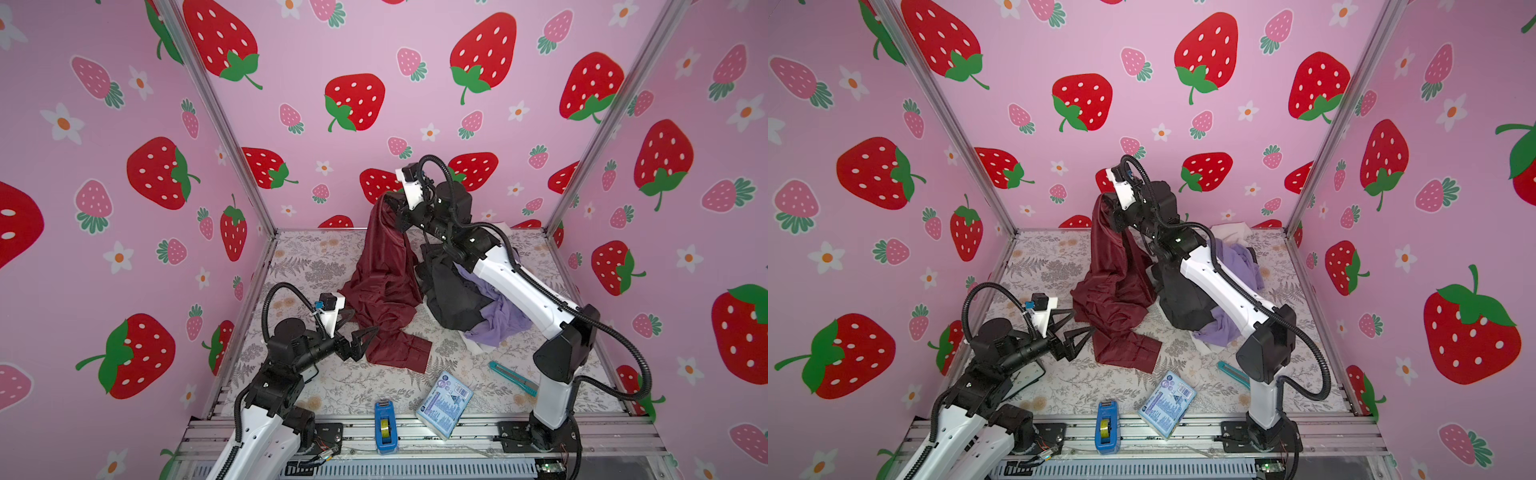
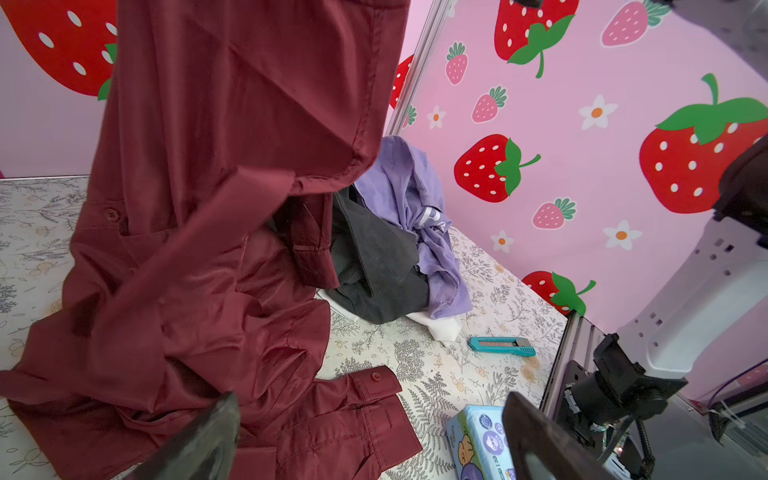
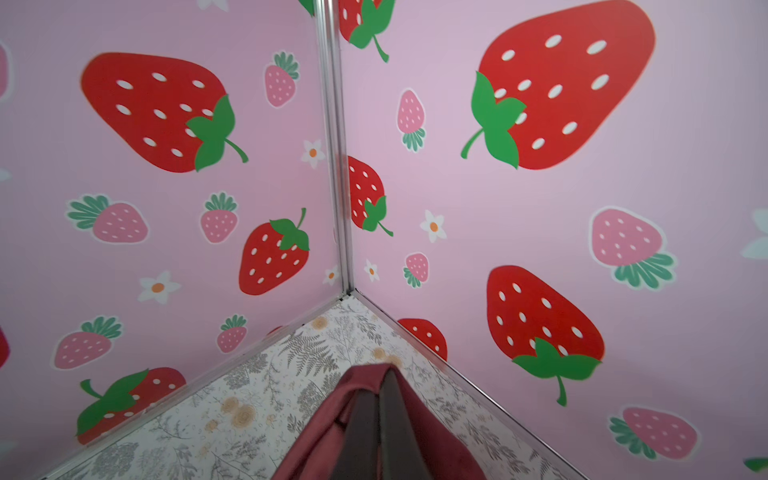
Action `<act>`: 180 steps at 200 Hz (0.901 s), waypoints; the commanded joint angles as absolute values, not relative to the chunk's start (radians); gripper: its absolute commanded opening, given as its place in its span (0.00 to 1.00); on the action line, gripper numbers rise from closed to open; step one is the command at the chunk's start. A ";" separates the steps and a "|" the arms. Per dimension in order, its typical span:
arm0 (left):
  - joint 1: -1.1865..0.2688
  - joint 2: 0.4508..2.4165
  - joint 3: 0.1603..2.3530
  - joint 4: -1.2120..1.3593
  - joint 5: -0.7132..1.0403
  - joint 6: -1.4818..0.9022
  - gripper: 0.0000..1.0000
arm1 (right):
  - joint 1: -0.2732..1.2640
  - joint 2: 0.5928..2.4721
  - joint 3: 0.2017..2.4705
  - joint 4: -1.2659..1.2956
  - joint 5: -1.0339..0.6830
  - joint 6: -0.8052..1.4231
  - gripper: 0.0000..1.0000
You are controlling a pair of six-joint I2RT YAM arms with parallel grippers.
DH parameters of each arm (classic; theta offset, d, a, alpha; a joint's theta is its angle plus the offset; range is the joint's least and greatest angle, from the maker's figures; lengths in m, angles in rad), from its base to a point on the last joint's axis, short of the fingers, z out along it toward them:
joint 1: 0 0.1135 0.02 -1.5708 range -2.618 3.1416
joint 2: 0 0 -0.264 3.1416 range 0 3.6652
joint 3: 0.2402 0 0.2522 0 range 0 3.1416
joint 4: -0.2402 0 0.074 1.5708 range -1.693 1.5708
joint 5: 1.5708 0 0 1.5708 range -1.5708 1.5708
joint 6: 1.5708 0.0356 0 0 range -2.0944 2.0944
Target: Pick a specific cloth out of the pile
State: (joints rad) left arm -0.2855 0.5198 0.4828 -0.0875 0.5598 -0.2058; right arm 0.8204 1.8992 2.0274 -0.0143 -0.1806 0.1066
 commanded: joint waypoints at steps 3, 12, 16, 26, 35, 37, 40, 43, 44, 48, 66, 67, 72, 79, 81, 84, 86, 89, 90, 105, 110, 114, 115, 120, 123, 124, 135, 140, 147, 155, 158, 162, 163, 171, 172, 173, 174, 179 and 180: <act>-0.290 0.500 0.479 -0.093 0.546 -0.196 0.99 | 0.843 1.946 2.074 -0.007 -0.289 0.126 0.00; -0.290 0.493 0.478 -0.094 0.542 -0.198 0.99 | 0.852 1.956 2.072 -0.030 -0.303 0.130 0.00; -0.289 0.490 0.477 -0.093 0.541 -0.198 0.99 | 0.857 1.959 2.070 -0.041 -0.305 0.131 0.00; -0.291 0.481 0.473 -0.091 0.540 -0.198 0.99 | 0.865 1.963 2.047 -0.061 -0.309 0.136 0.00; -0.291 0.473 0.470 -0.088 0.540 -0.199 0.99 | 0.870 1.962 2.012 -0.072 -0.319 0.144 0.00; -0.291 0.470 0.470 -0.088 0.539 -0.199 0.99 | 0.871 1.961 2.002 -0.073 -0.321 0.147 0.00; -0.291 0.469 0.469 -0.087 0.538 -0.198 0.99 | 0.873 1.960 1.988 -0.074 -0.325 0.151 0.00; -0.291 0.465 0.469 -0.086 0.536 -0.199 0.99 | 0.874 1.958 1.973 -0.075 -0.330 0.156 0.00; -0.291 0.464 0.468 -0.086 0.536 -0.199 0.99 | 0.874 1.958 1.967 -0.077 -0.331 0.158 0.00; -0.291 0.462 0.467 -0.086 0.534 -0.200 0.99 | 0.874 1.957 1.946 -0.078 -0.338 0.165 0.00; -0.291 0.450 0.462 -0.081 0.532 -0.201 0.99 | 0.877 1.946 1.840 -0.067 -0.370 0.200 0.00; -0.291 0.450 0.462 -0.081 0.532 -0.201 0.99 | 0.878 1.945 1.832 -0.067 -0.372 0.203 0.00; -0.292 0.447 0.460 -0.081 0.531 -0.202 0.99 | 0.880 1.943 1.800 -0.059 -0.379 0.214 0.00; -0.292 0.445 0.459 -0.080 0.530 -0.202 0.99 | 0.881 1.939 1.758 -0.048 -0.392 0.229 0.00; -0.293 0.445 0.460 -0.080 0.530 -0.202 0.99 | 0.882 1.939 1.745 -0.045 -0.395 0.235 0.00; -0.293 0.444 0.459 -0.080 0.531 -0.202 0.99 | 0.884 1.937 1.728 -0.038 -0.401 0.243 0.00; -0.293 0.444 0.459 -0.080 0.531 -0.201 0.99 | 0.885 1.937 1.719 -0.033 -0.404 0.249 0.00; -0.293 0.444 0.459 -0.080 0.531 -0.202 0.99 | 0.886 1.936 1.701 -0.028 -0.411 0.254 0.00; -0.292 0.444 0.459 -0.080 0.531 -0.202 0.99 | 0.886 1.936 1.696 -0.027 -0.415 0.256 0.00; -0.293 0.445 0.459 -0.081 0.529 -0.202 0.99 | 0.895 1.942 1.641 -0.042 -0.427 0.266 0.00; -0.294 0.446 0.459 -0.081 0.528 -0.202 0.99 | 0.896 1.945 1.629 -0.058 -0.418 0.261 0.00; -0.294 0.448 0.459 -0.081 0.528 -0.202 0.99 | 0.898 1.946 1.619 -0.071 -0.408 0.256 0.00; -0.295 0.447 0.459 -0.081 0.528 -0.202 0.99 | 0.897 1.946 1.616 -0.075 -0.405 0.255 0.00; -0.294 0.448 0.459 -0.081 0.528 -0.202 0.99 | 0.897 1.946 1.603 -0.089 -0.386 0.252 0.00; -0.294 0.447 0.459 -0.081 0.529 -0.202 0.99 | 0.898 1.944 1.594 -0.097 -0.373 0.251 0.00; -0.295 0.447 0.459 -0.081 0.528 -0.202 0.99 | 0.897 1.944 1.591 -0.100 -0.368 0.251 0.00; -0.294 0.449 0.459 -0.081 0.527 -0.202 0.99 | 0.899 1.935 1.559 -0.131 -0.309 0.240 0.00; -0.294 0.449 0.459 -0.081 0.528 -0.202 0.99 | 0.898 1.932 1.543 -0.147 -0.283 0.237 0.00; -0.294 0.449 0.460 -0.081 0.528 -0.201 0.99 | 0.898 1.926 1.526 -0.170 -0.241 0.235 0.00; -0.294 0.449 0.459 -0.081 0.528 -0.201 0.99 | 0.897 1.924 1.509 -0.199 -0.194 0.229 0.00; -0.294 0.449 0.459 -0.081 0.527 -0.201 0.99 | 0.898 1.924 1.505 -0.209 -0.179 0.229 0.00; -0.294 0.449 0.458 -0.081 0.526 -0.200 0.99 | 0.896 1.925 1.500 -0.226 -0.156 0.229 0.00; -0.294 0.449 0.457 -0.081 0.526 -0.200 0.99 | 0.897 1.926 1.499 -0.231 -0.152 0.229 0.00; -0.294 0.450 0.457 -0.081 0.525 -0.199 0.99 | 0.895 1.937 1.496 -0.265 -0.110 0.230 0.00; -0.295 0.451 0.458 -0.081 0.524 -0.199 0.99 | 0.895 1.940 1.496 -0.267 -0.106 0.231 0.00; -0.295 0.451 0.458 -0.081 0.524 -0.199 0.99 | 0.895 1.941 1.496 -0.271 -0.102 0.231 0.00; -0.294 0.451 0.458 -0.081 0.524 -0.199 0.99 | 0.895 1.943 1.496 -0.276 -0.098 0.231 0.00; -0.294 0.453 0.459 -0.081 0.525 -0.199 0.99 | 0.893 1.957 1.498 -0.298 -0.082 0.233 0.00; -0.294 0.453 0.459 -0.081 0.525 -0.200 0.99 | 0.892 1.959 1.498 -0.302 -0.080 0.234 0.00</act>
